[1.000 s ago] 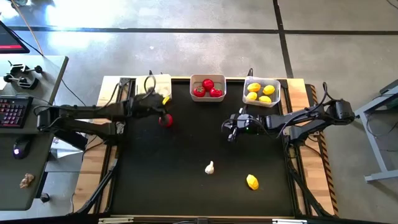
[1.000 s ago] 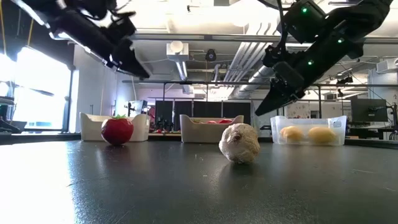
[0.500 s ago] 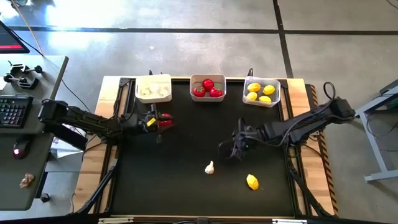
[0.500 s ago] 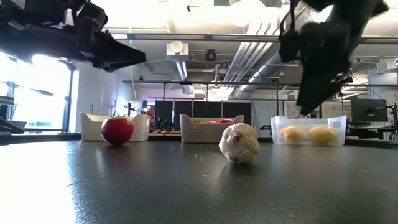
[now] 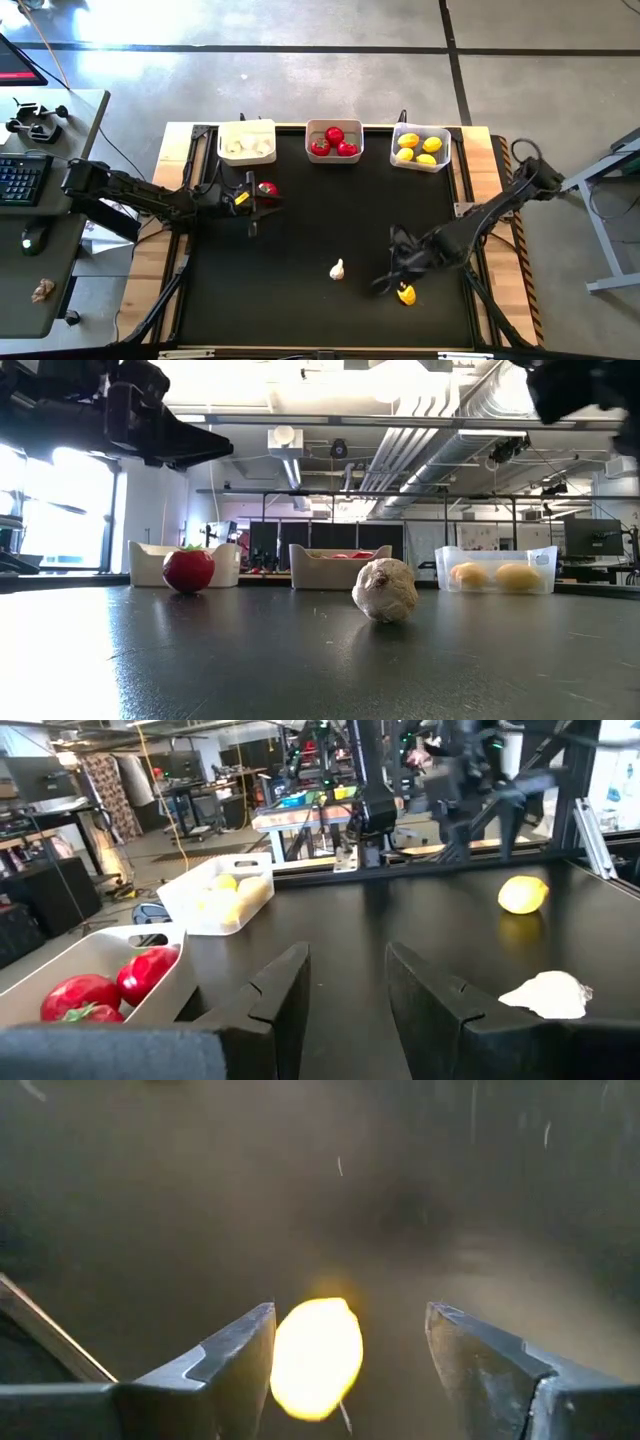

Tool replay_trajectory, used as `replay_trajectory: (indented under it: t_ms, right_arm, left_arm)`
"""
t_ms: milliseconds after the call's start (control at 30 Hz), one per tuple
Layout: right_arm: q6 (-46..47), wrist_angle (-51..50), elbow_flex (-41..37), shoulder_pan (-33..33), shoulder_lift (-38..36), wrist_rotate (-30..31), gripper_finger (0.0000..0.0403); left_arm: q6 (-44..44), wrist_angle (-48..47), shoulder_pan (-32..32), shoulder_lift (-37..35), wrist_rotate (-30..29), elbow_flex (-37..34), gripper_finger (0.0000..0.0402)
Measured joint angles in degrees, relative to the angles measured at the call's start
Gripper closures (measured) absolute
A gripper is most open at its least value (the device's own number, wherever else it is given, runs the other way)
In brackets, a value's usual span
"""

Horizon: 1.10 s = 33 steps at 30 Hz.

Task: Sort produce into baskets
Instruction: Put the lemon into the transparent bin

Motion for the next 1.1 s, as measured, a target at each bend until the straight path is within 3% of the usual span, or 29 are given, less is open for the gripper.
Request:
replay_trajectory:
  t_ms: [433, 633, 767, 900, 1100]
  right_arm:
    - [2.84, -2.13, 9.68, 2.89, 18.43, -13.55, 0.0153]
    - [2.36, -2.03, 10.01, 2.79, 22.40, -19.60, 0.0153]
    - [1.90, -1.87, 10.01, 2.79, 22.71, -19.98, 0.0157]
    - [1.34, -1.39, 10.01, 2.79, 22.72, -20.31, 0.0196]
    - [-7.99, 0.35, 10.01, 1.12, 22.55, -19.46, 0.0308]
  left_arm:
    - [-3.48, -0.11, 0.00, 0.04, -0.19, 0.01, 0.0284]
    - [-3.48, -0.17, 0.00, 0.05, -0.19, 0.01, 0.0284]
    - [-3.17, -0.17, 0.00, 0.04, -0.20, 0.01, 0.0284]
    - [-2.48, -0.15, 0.00, 0.04, -0.58, 0.01, 0.0284]
    - [-1.38, -0.15, 0.00, 0.05, -2.39, 0.01, 0.0284]
